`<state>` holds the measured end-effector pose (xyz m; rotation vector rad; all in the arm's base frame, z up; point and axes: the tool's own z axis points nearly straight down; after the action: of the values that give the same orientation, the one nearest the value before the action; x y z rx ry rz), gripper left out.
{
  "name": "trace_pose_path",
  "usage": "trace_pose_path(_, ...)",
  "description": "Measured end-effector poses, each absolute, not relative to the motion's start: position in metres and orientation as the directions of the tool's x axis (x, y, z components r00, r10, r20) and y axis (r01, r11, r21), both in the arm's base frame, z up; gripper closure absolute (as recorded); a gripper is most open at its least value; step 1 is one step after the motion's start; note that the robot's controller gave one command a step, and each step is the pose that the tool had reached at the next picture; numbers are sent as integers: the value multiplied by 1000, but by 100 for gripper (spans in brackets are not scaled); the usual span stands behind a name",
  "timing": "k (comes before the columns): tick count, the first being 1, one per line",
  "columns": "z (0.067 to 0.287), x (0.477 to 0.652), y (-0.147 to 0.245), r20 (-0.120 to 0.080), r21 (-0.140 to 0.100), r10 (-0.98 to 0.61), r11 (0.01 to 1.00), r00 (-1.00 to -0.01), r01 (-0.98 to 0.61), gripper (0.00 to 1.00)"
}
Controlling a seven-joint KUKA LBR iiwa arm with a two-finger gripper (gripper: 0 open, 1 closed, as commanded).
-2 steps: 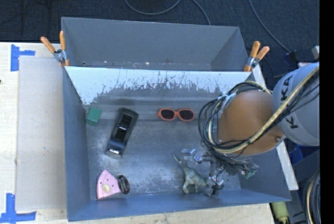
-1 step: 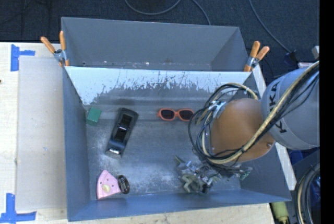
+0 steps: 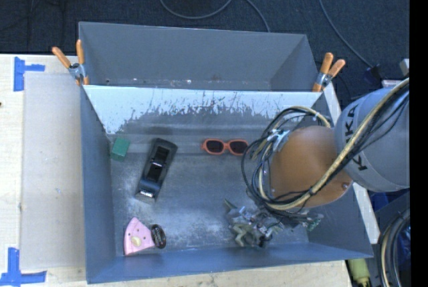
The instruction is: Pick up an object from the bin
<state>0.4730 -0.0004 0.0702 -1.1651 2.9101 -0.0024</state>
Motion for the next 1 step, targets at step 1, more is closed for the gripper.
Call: trace_pose_path(1, 118, 470, -6, 1, 5, -697, 717, -717, -697, 100)
